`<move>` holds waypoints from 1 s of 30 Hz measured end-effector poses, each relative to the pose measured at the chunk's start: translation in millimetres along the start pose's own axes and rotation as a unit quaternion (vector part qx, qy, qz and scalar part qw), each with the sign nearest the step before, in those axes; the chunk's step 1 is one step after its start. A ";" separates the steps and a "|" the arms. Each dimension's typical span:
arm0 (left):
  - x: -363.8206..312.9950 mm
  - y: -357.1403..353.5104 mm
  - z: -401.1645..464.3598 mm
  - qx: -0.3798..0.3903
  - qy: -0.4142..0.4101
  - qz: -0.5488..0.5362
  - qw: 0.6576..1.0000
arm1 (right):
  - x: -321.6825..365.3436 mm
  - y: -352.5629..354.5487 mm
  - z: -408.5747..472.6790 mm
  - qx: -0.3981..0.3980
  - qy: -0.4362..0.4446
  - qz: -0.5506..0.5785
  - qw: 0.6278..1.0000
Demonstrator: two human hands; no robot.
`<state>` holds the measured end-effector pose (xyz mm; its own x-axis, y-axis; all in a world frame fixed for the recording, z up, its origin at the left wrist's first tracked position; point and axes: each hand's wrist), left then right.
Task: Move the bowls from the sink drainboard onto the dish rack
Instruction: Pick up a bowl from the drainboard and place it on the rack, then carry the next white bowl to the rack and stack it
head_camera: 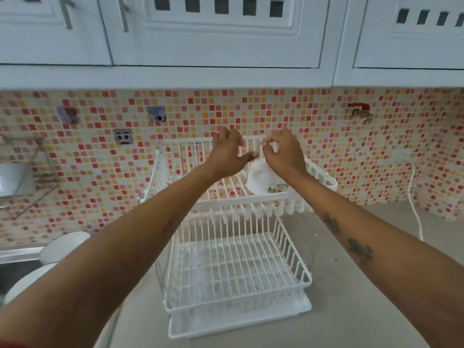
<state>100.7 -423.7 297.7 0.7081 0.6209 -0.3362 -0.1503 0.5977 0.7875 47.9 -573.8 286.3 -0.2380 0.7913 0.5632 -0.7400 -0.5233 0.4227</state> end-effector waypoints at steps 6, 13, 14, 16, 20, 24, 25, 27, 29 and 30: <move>88.3 99.8 -50.9 -0.166 0.128 0.008 0.978 | 121.8 -86.3 -15.9 -0.019 0.126 0.200 0.971; 218.3 198.0 -183.8 -0.262 0.345 0.037 0.901 | 256.7 -226.7 -92.5 0.148 0.190 0.351 0.905; 233.2 207.9 -207.2 -0.274 0.376 0.022 0.885 | 271.0 -247.3 -107.2 0.181 0.172 0.365 0.897; 260.6 222.5 -254.1 -0.293 0.427 -0.015 0.855 | 294.7 -286.4 -136.7 0.244 0.139 0.379 0.882; 303.9 228.8 -342.8 -0.286 0.512 -0.096 0.804 | 311.0 -358.1 -192.1 0.363 0.040 0.353 0.862; 347.9 205.0 -412.6 -0.270 0.576 -0.140 0.759 | 293.2 -419.5 -244.7 0.485 -0.127 0.319 0.804; 357.5 194.1 -427.6 -0.281 0.593 -0.156 0.738 | 283.6 -434.7 -258.1 0.521 -0.177 0.297 0.780; 372.2 166.9 -454.5 -0.297 0.630 -0.198 0.690 | 261.5 -460.1 -284.9 0.587 -0.225 0.214 0.748; 382.0 139.0 -474.0 -0.307 0.651 -0.250 0.648 | 245.2 -478.2 -309.3 0.570 -0.224 0.172 0.772; 386.9 126.2 -480.0 -0.310 0.655 -0.271 0.633 | 242.4 -482.7 -318.4 0.527 -0.228 0.198 0.794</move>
<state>24.5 135.3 19.0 -0.3478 -0.1172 -0.9302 -0.6603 0.7349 0.1543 147.0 -28.7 -7.3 0.1106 0.4267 0.8976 0.3322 -0.8671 0.3713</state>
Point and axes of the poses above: each hand's wrist, its own z-axis towards the middle knuckle, its own y-axis out of the back of the hand, x = y × z, and after that the axes turned 5 degrees about z, right-handed
